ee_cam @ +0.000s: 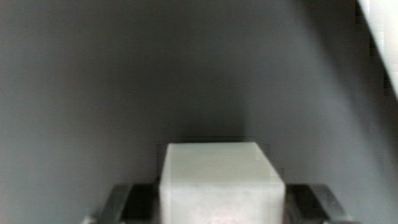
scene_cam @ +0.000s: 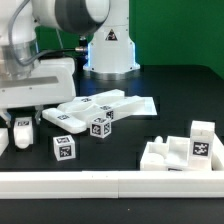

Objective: Assemble chair

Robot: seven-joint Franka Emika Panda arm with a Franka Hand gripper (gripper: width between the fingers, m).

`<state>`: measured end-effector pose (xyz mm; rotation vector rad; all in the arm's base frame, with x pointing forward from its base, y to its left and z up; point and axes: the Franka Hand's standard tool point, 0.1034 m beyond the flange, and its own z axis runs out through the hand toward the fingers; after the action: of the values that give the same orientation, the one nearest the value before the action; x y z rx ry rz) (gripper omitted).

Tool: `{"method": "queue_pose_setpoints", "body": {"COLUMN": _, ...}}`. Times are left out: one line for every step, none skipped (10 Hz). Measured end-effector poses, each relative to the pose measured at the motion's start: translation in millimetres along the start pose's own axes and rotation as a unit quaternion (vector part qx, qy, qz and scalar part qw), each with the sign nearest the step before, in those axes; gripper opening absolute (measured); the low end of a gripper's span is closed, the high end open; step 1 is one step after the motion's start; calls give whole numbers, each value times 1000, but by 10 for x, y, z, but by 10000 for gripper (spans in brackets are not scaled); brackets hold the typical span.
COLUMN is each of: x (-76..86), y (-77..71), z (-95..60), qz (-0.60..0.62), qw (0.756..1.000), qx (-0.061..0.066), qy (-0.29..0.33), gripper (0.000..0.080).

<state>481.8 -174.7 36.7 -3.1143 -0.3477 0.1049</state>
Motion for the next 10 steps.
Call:
{"method": "queue_pose_setpoints", "body": {"x": 27, "y": -177, "z": -148, "qz": -25, "qw": 1000, "qx": 1, "qy": 6, "gripper": 282}}
{"method": "queue_pose_setpoints", "body": {"x": 114, "y": -423, "z": -341, "qz": -53, "qw": 998, "qx": -3, "qy": 15, "gripper": 282}}
{"method": "queue_pose_setpoints", "body": {"x": 174, "y": -625, "z": -476, "qz": -114, "qw": 993, "qx": -9, "qy": 19, "gripper": 282}}
{"method": "queue_pose_setpoints", "body": {"x": 190, "y": -714, "z": -510, "qz": -173, "qw": 985, "qx": -13, "qy": 19, "gripper": 282}}
{"method": "queue_pose_setpoints", "body": {"x": 156, "y": -693, "z": -476, "qz": -199, "qw": 980, "qx": -15, "qy": 17, "gripper": 282}}
{"method": "queue_pose_setpoints", "body": {"x": 154, "y": -677, "z": -480, "qz": -212, "qw": 977, "qx": -16, "qy": 17, "gripper": 284}}
{"method": "queue_pose_setpoints", "body": {"x": 151, "y": -671, "z": -480, "qz": -251, "qw": 968, "qx": -18, "qy": 15, "gripper": 284}}
{"method": "queue_pose_setpoints", "body": {"x": 145, "y": -660, "z": -480, "qz": -285, "qw": 958, "qx": -19, "qy": 13, "gripper": 284}}
{"method": "queue_pose_setpoints", "body": {"x": 147, "y": -675, "z": -478, "qz": -313, "qw": 949, "qx": -20, "qy": 12, "gripper": 284}}
{"method": "queue_pose_setpoints", "body": {"x": 165, "y": -862, "z": -470, "qz": -361, "qw": 932, "qx": -24, "qy": 8, "gripper": 284}}
